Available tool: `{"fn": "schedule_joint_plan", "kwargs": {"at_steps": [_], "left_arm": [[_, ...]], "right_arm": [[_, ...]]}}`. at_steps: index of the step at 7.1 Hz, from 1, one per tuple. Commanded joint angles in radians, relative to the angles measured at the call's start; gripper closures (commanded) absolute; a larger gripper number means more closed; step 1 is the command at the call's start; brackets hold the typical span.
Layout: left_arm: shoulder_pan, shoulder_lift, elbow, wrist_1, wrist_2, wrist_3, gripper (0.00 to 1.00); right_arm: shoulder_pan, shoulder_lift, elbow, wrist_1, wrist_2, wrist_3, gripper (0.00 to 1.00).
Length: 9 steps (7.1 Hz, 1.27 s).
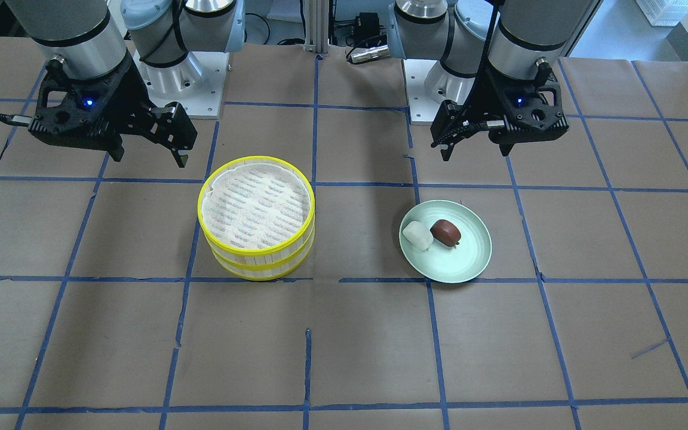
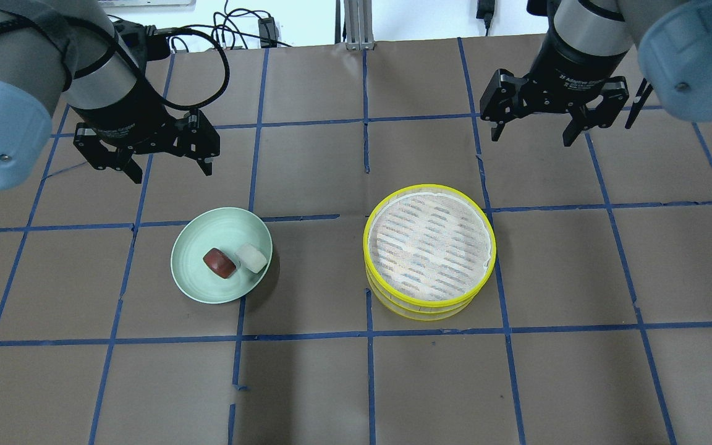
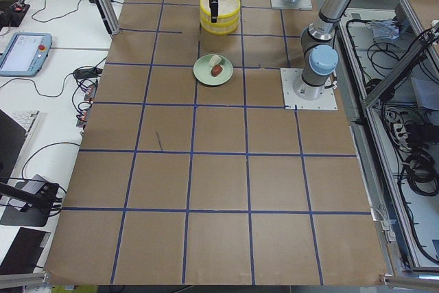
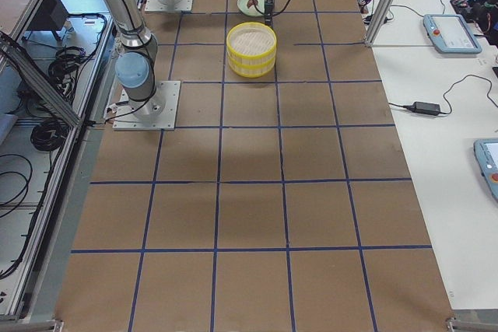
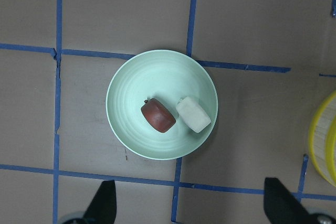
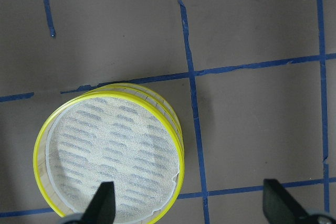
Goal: Place buns in different layers of steamer
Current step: 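Move the left gripper down over the white bun in the green bowl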
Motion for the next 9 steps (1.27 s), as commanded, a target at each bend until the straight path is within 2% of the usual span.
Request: {"fn": "schedule_joint_plan", "kwargs": {"at_steps": [1, 4, 6, 9], "left_arm": [[0.0, 0.0, 0.0, 0.0, -0.001, 0.002, 0.0], [0.002, 0.004, -0.009, -0.008, 0.007, 0.051, 0.0], [-0.006, -0.021, -0.053, -0.005, 0.0, 0.032, 0.0], [-0.008, -0.126, -0.182, 0.199, -0.01, -0.007, 0.0]], "right_arm": [[0.0, 0.0, 0.002, 0.0, 0.0, 0.0, 0.0], [-0.002, 0.0, 0.002, 0.002, -0.001, -0.003, 0.0], [-0.002, 0.0, 0.002, 0.002, -0.001, -0.002, 0.0], [-0.002, 0.0, 0.002, 0.002, -0.001, 0.0, 0.0]]}}
